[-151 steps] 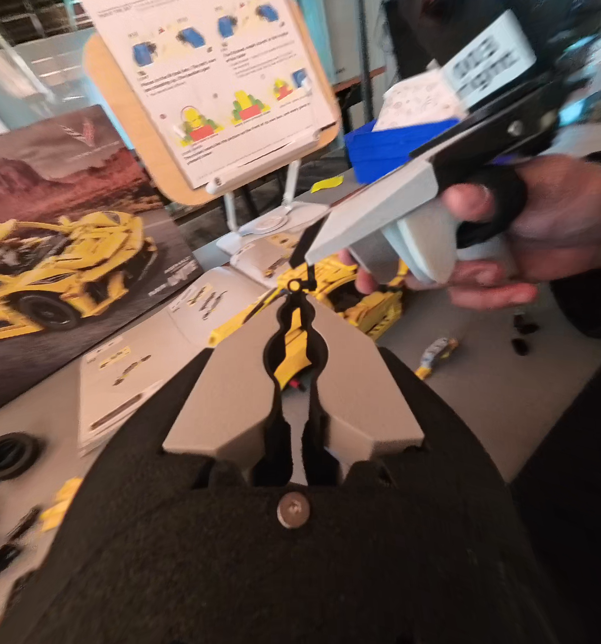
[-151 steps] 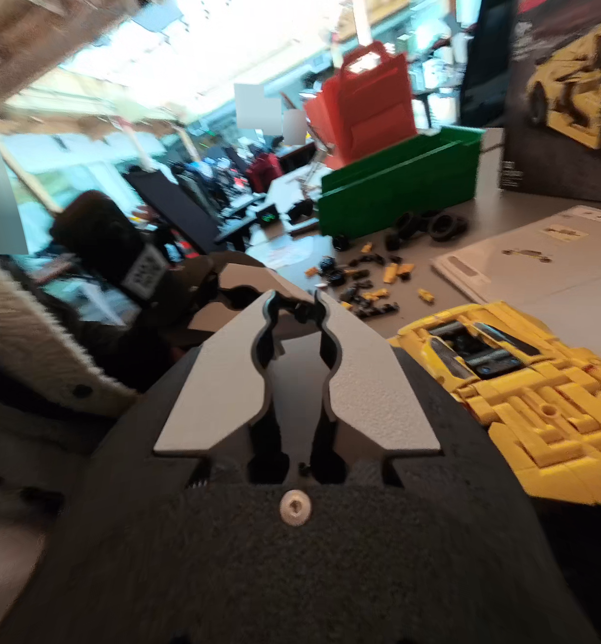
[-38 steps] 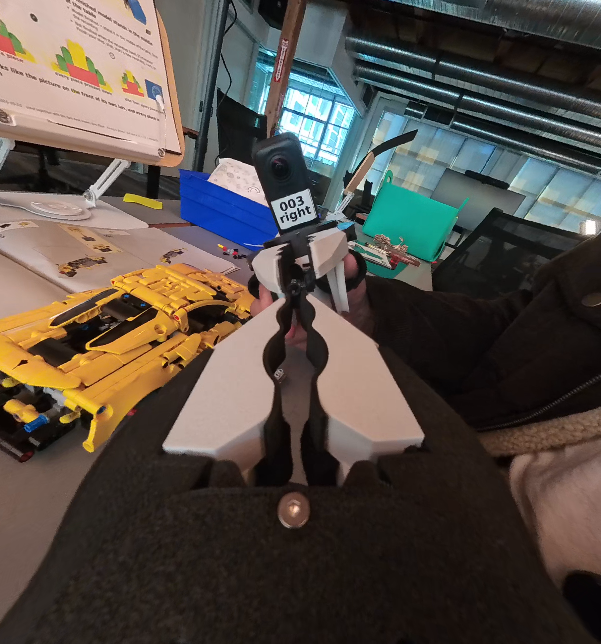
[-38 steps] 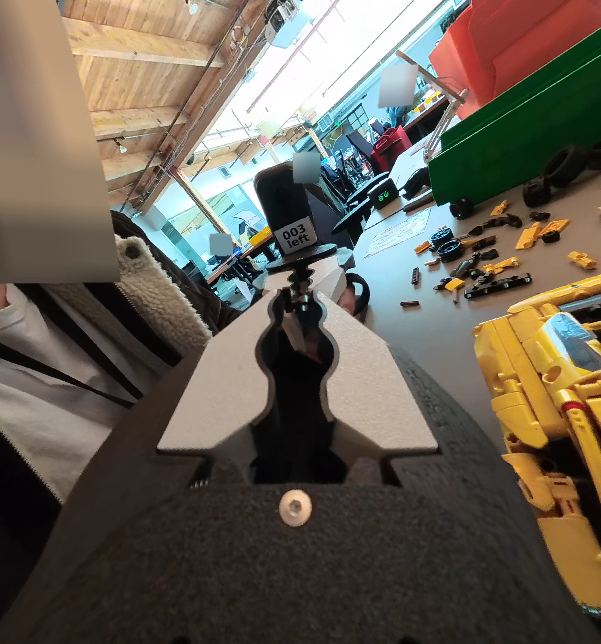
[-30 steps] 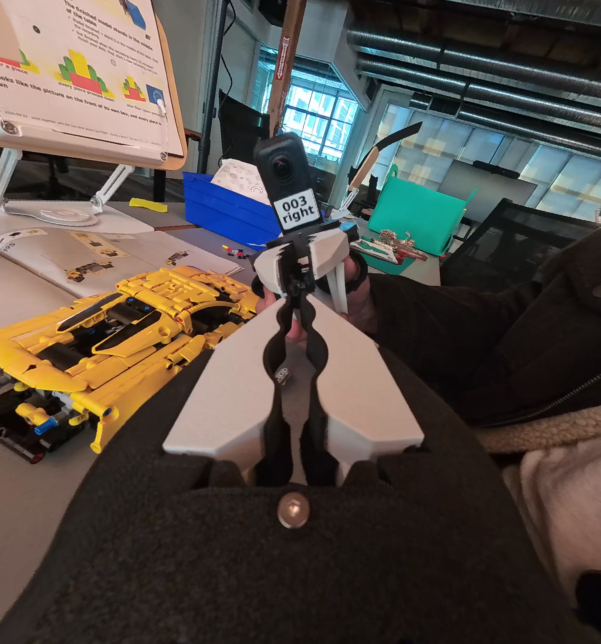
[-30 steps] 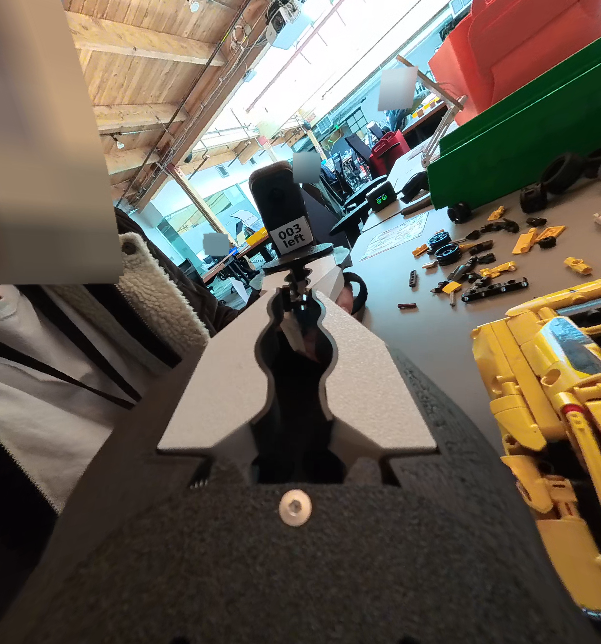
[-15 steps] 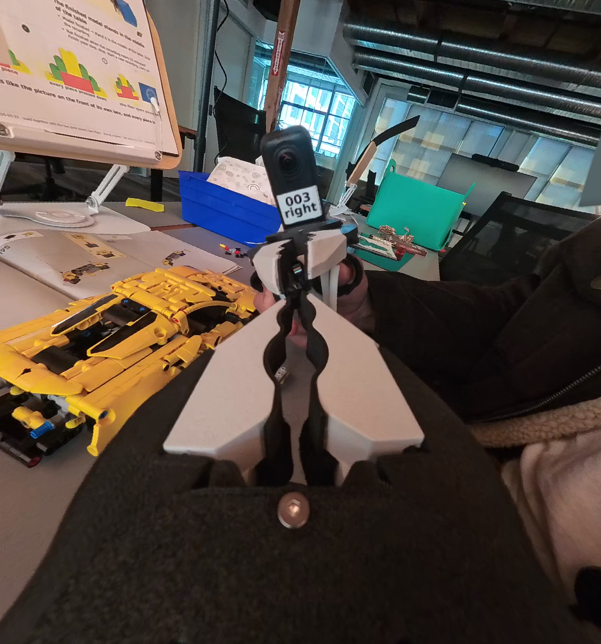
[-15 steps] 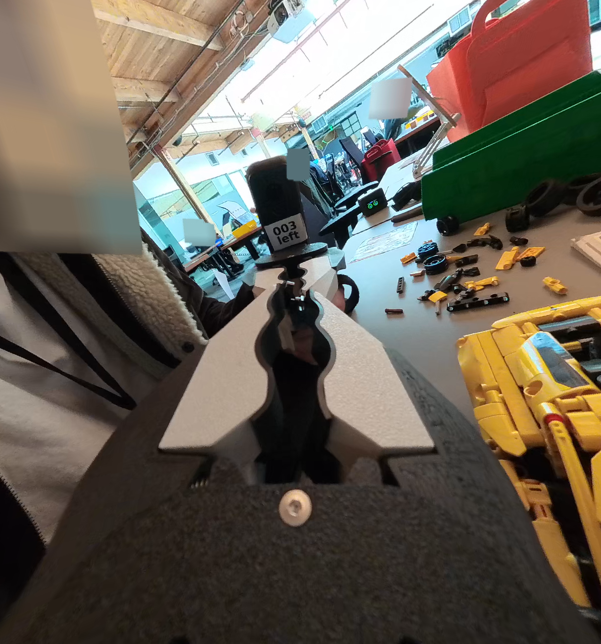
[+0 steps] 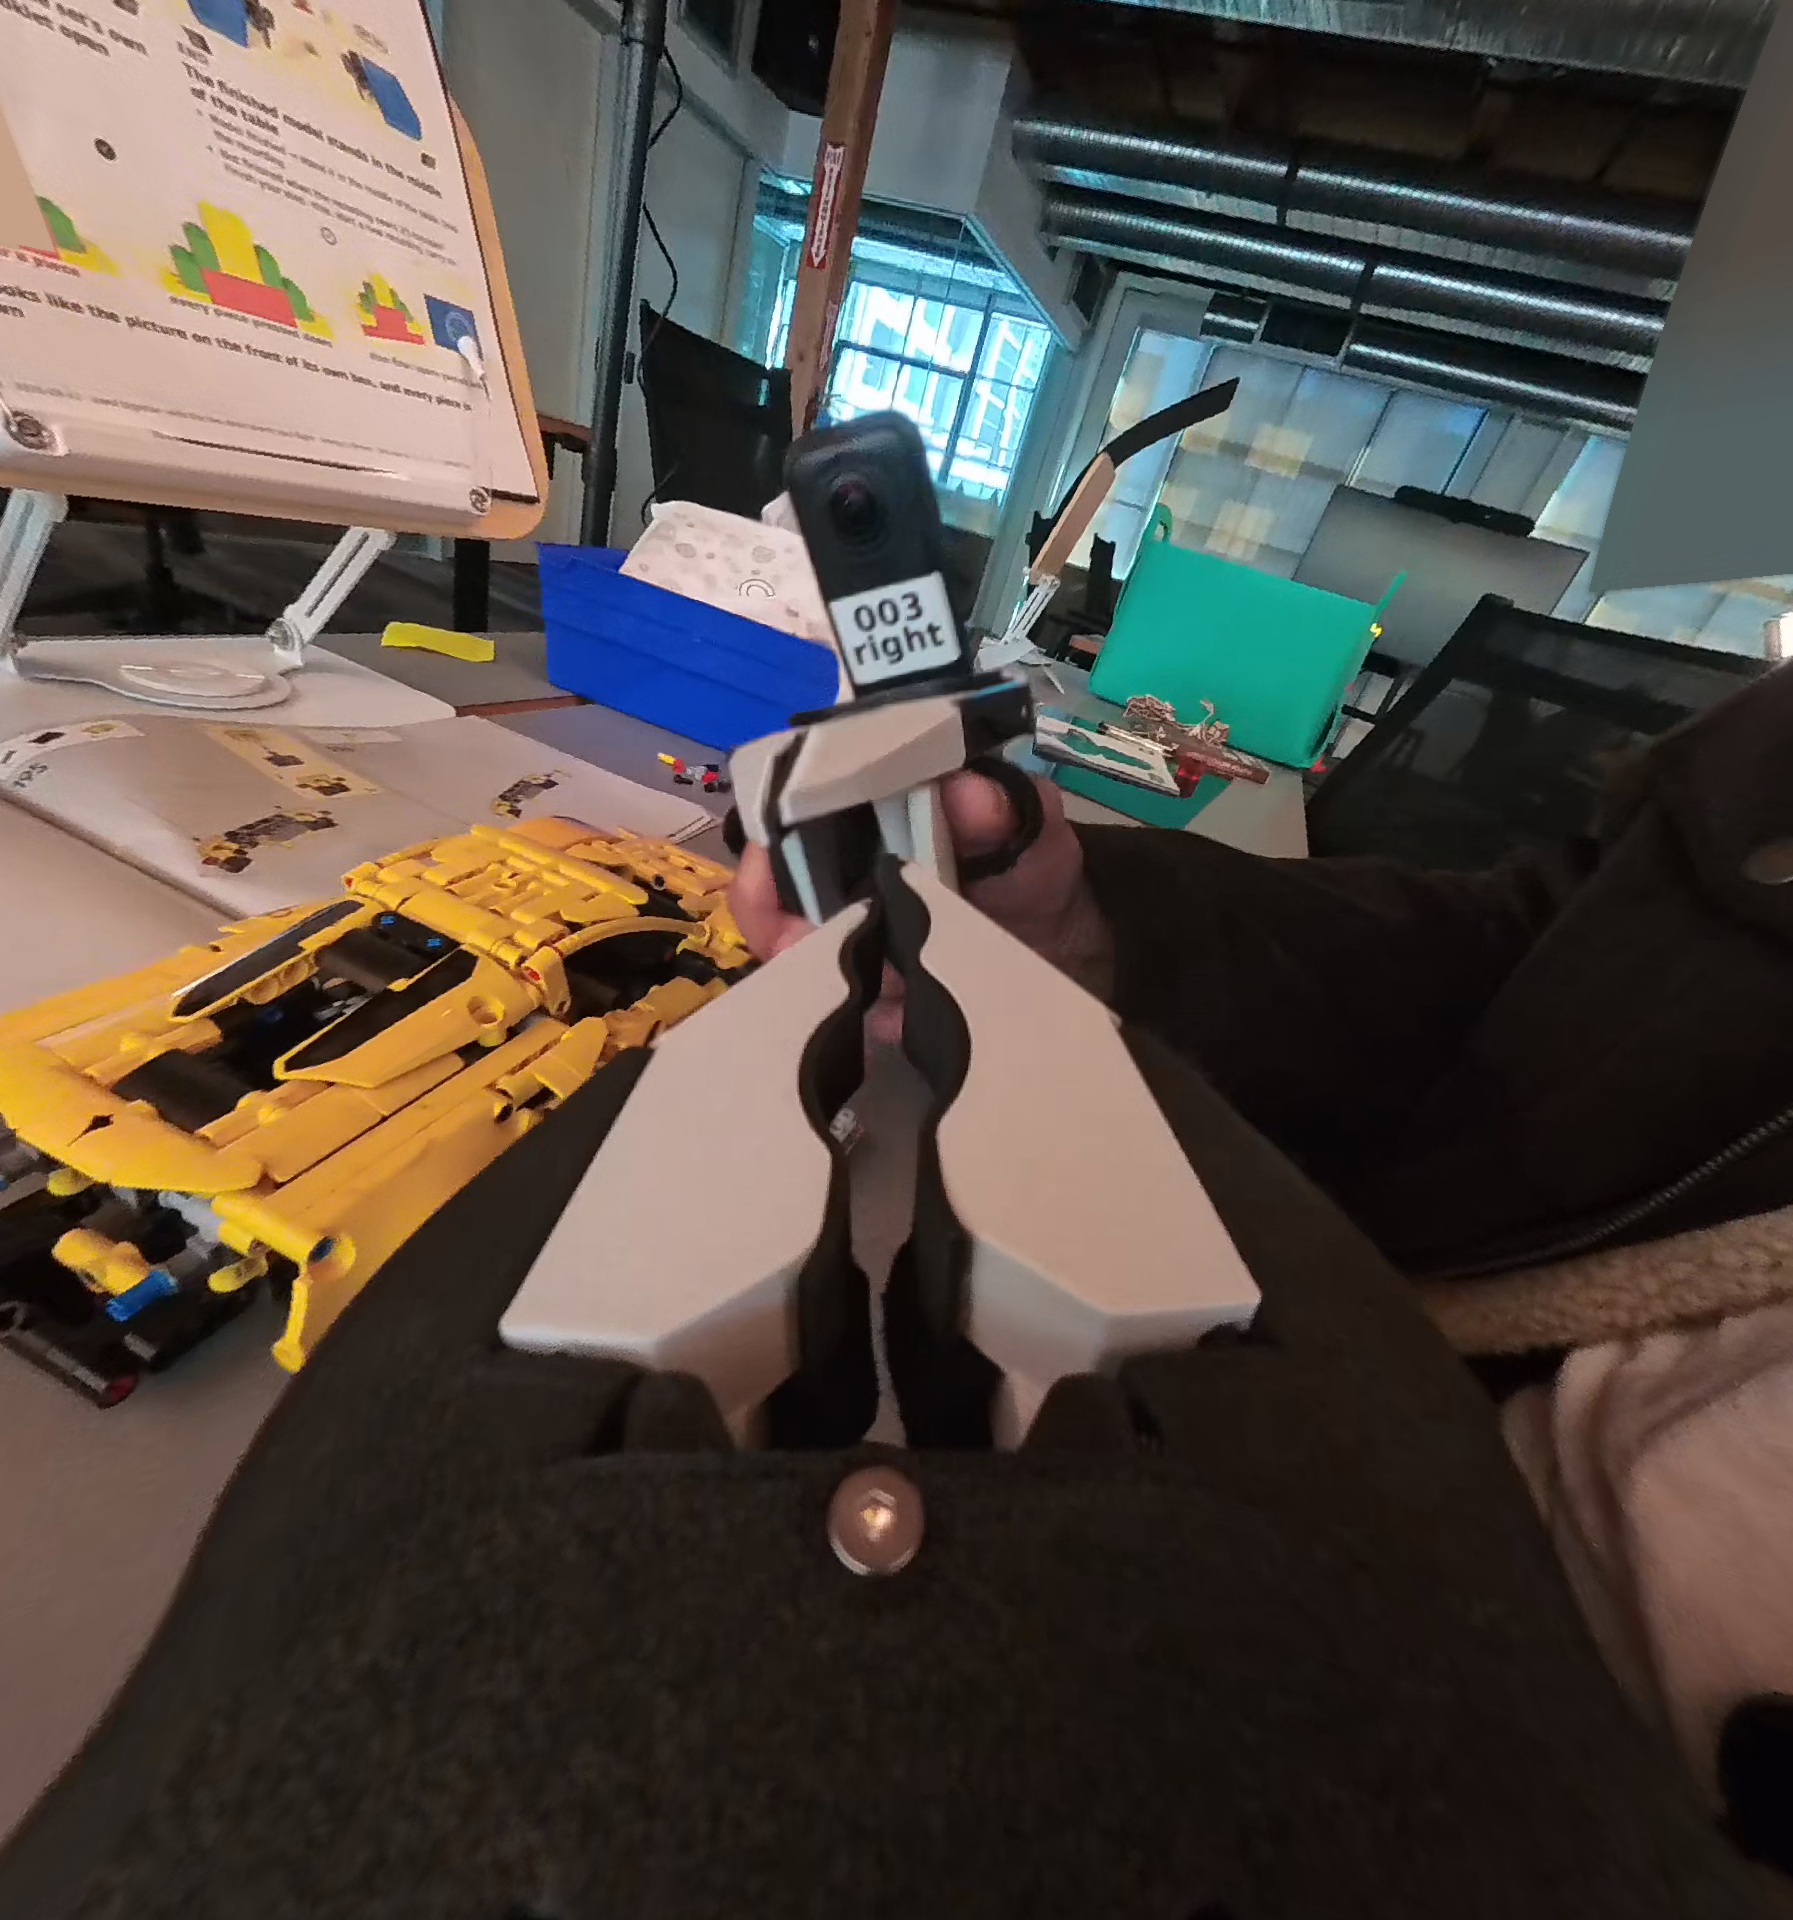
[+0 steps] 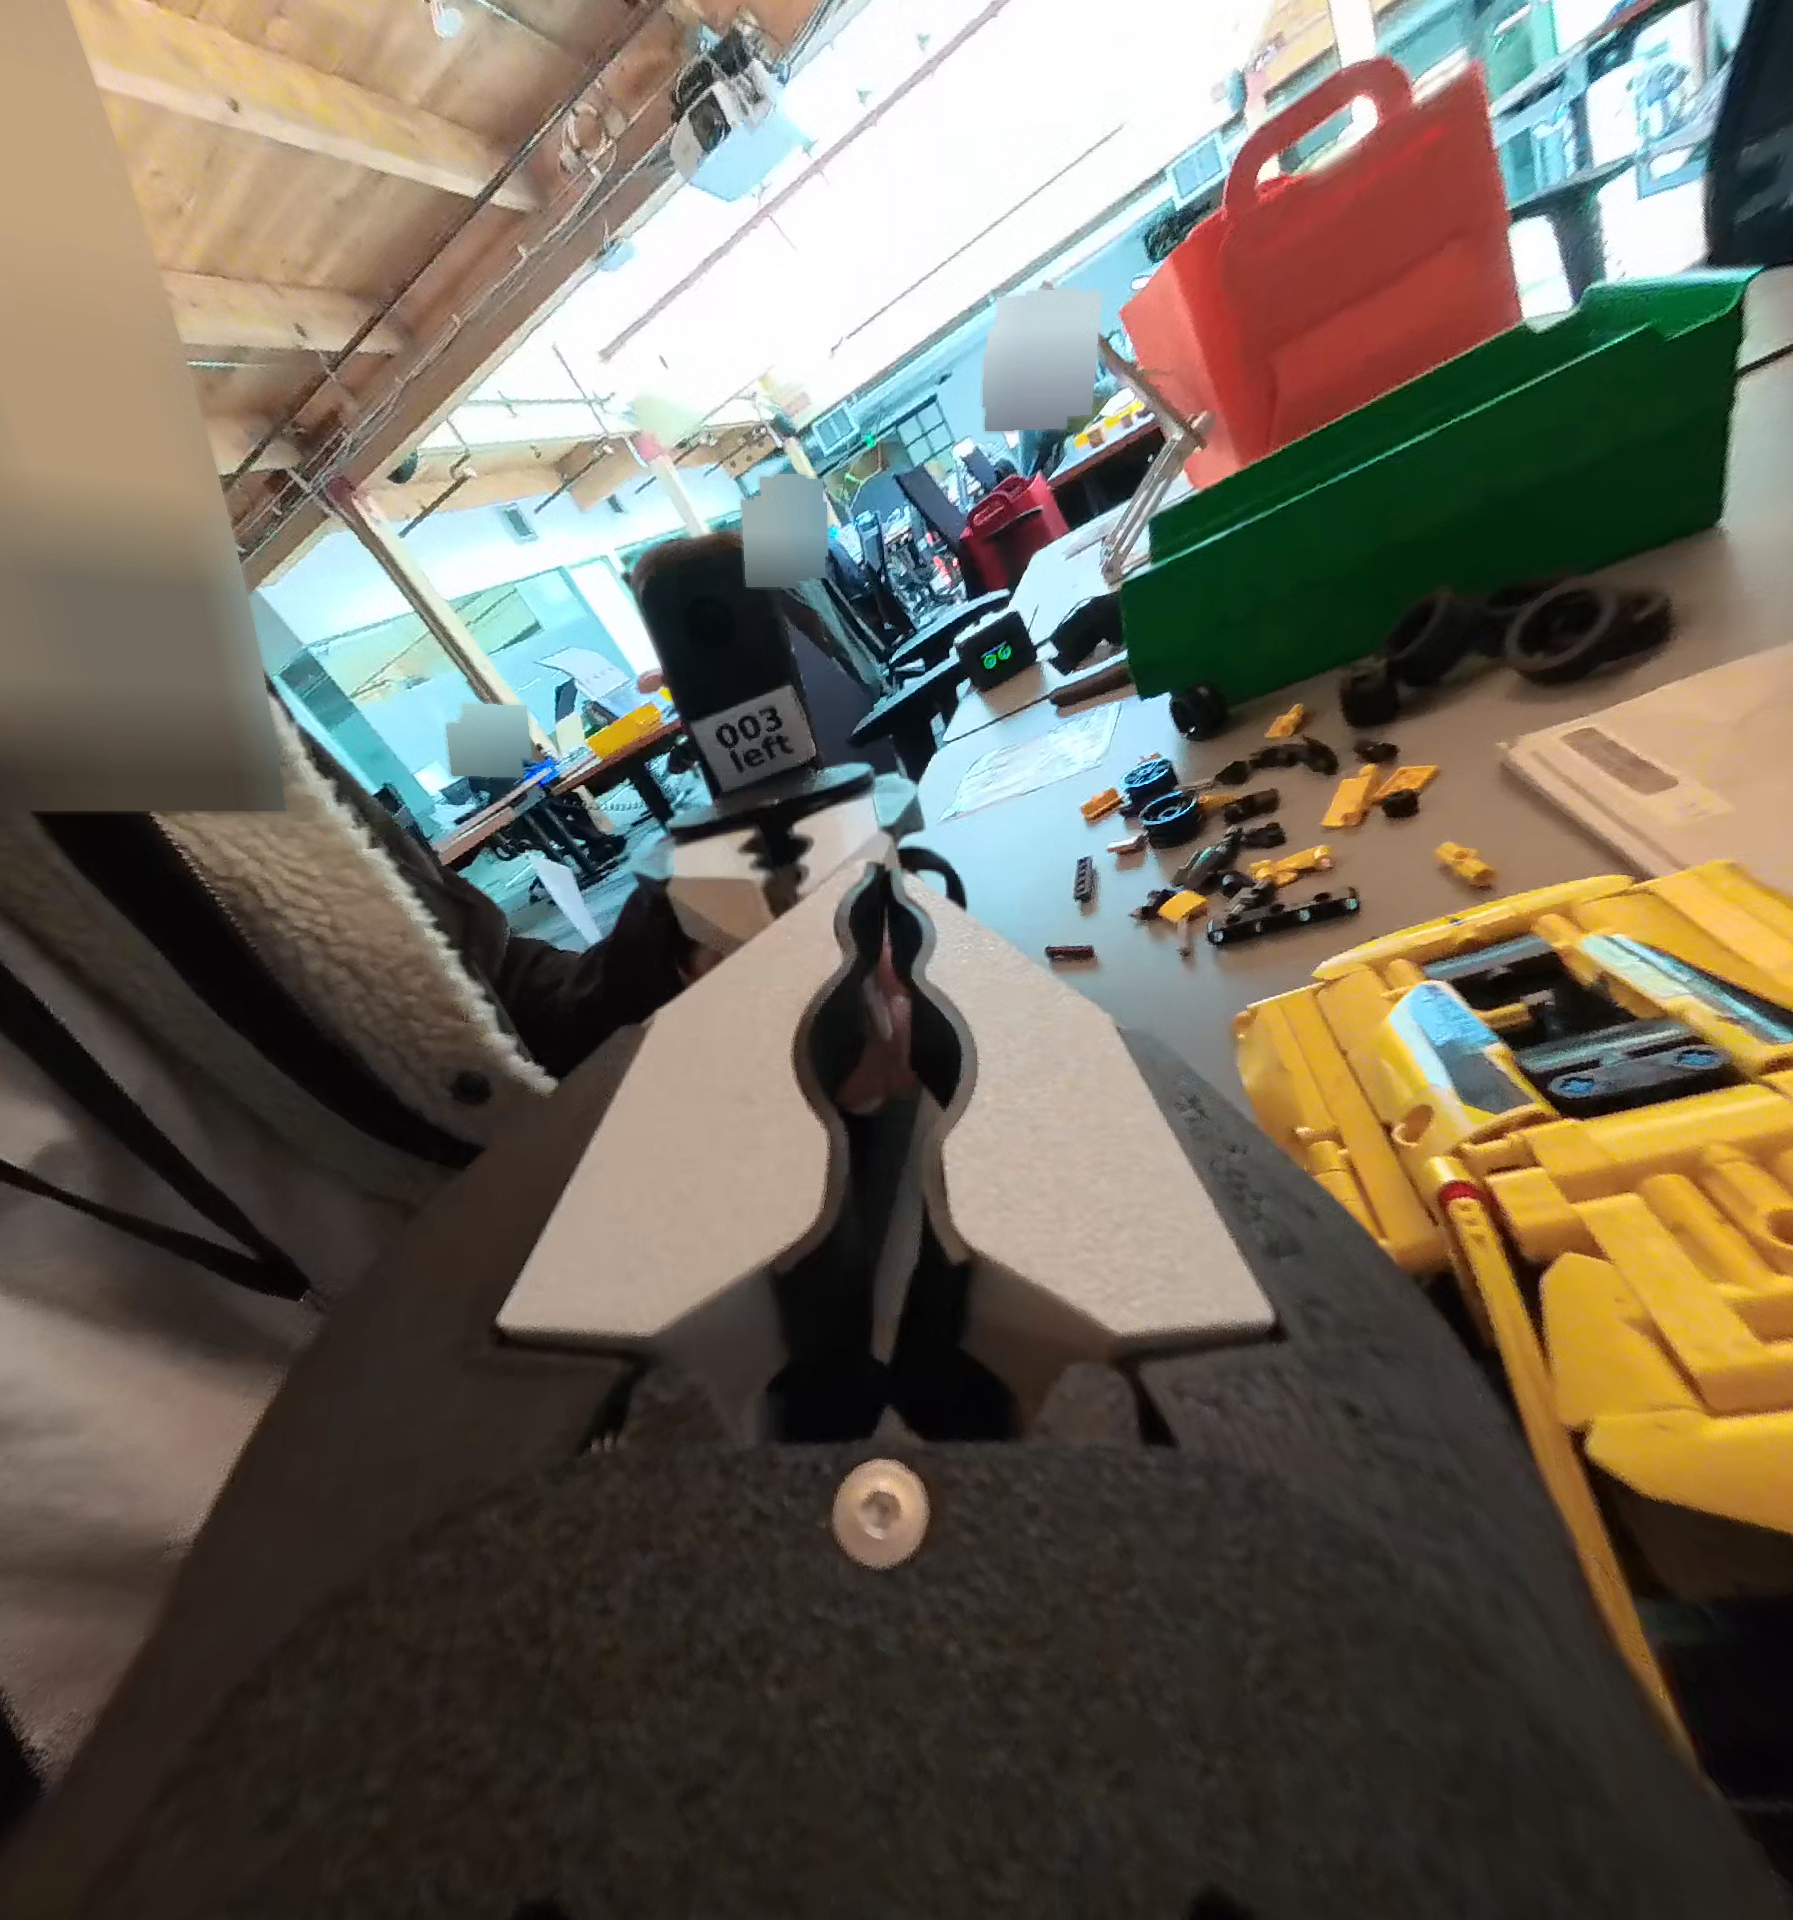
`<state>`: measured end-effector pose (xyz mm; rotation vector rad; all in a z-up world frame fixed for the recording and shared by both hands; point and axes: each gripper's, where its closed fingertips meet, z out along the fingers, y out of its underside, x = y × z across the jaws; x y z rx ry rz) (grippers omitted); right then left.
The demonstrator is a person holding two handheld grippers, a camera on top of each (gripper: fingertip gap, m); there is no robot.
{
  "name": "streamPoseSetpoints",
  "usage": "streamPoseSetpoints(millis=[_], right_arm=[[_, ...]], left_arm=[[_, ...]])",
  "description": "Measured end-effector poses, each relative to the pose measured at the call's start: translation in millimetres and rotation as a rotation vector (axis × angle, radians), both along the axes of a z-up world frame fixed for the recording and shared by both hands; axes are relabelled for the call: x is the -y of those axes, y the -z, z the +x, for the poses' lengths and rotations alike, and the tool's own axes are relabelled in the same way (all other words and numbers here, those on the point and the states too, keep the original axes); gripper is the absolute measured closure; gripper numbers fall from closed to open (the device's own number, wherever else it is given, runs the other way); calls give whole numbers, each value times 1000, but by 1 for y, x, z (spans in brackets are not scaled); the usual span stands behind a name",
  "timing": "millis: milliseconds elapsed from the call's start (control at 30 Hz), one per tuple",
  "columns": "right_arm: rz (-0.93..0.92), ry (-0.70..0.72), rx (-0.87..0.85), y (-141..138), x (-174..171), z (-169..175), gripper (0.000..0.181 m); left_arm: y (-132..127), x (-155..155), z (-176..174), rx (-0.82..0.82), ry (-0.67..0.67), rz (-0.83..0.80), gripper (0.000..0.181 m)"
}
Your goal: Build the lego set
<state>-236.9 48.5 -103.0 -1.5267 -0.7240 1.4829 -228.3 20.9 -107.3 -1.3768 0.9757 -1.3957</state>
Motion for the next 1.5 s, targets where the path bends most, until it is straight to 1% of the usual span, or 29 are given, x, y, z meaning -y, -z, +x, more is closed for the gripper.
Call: streamPoseSetpoints(millis=[67, 133, 167, 200, 233, 267, 300, 333, 367, 467, 533, 600, 667, 700, 767, 833, 900, 967, 1067, 1200, 1233, 1300, 1333, 1400, 1433, 1500], right_arm=[[10, 33, 9, -2, -5, 7, 181], [11, 64, 33, -3, -9, 15, 181], [31, 71, 68, -2, -8, 16, 178], [64, 96, 108, -1, -8, 17, 171], [95, 128, 151, 0, -10, 18, 166], [115, 138, 184, 2, -10, 17, 156], [113, 154, 219, 5, -12, 17, 153], [120, 197, 256, 8, -18, 21, 169], [144, 230, 283, 11, -22, 24, 181], [173, 296, 337, 14, -29, 28, 181], [217, 299, 358, 12, -27, 25, 181], [256, 317, 413, 16, -28, 24, 181], [256, 297, 430, 21, -26, 20, 181], [250, 292, 433, 23, -26, 19, 181], [230, 252, 413, 25, -23, 14, 181], [185, 339, 432, 31, -37, 21, 181], [158, 418, 433, 33, -48, 32, 181], [124, 448, 379, 28, -53, 39, 181], [84, 461, 297, 19, -55, 45, 181], [79, 449, 288, 18, -54, 43, 181], [80, 437, 296, 19, -52, 41, 181], [73, 404, 316, 23, -49, 35, 181], [70, 391, 325, 25, -47, 32, 181], [53, 379, 344, 31, -46, 28, 181], [28, 379, 359, 36, -47, 27, 176], [-64, 319, 360, 46, -41, 18, 172]], left_arm=[[3, -4, -1, -19, -19, 0, 181], [11, -15, -5, -56, -65, -31, 181], [19, -23, -7, -92, -84, -68, 181], [27, -31, -10, -130, -108, -105, 181], [31, -39, -14, -147, -145, -128, 181], [32, -46, -18, -153, -182, -125, 181], [35, -52, -22, -176, -221, -103, 181], [41, -59, -28, -222, -270, -72, 181], [46, -67, -35, -269, -322, -42, 181], [54, -86, -60, -349, -437, 3, 181], [57, -95, -71, -354, -482, -19, 181], [65, -98, -73, -390, -480, -50, 178], [74, -97, -70, -447, -461, -48, 168], [79, -93, -65, -483, -431, -29, 164], [98, -87, -59, -620, -387, 24, 155], [116, -84, -56, -751, -353, 72, 151], [125, -83, -54, -817, -353, 117, 151], [126, -86, -57, -832, -378, 138, 153], [124, -89, -56, -804, -370, 101, 165], [132, -92, -54, -833, -308, 78, 165], [135, -92, -52, -841, -285, 65, 165], [137, -86, -46, -832, -233, 51, 171], [137, -85, -45, -839, -229, 69, 174], [137, -84, -46, -864, -234, 105, 177], [136, -84, -48, -875, -248, 110, 177], [129, -83, -53, -856, -292, 114, 177]])
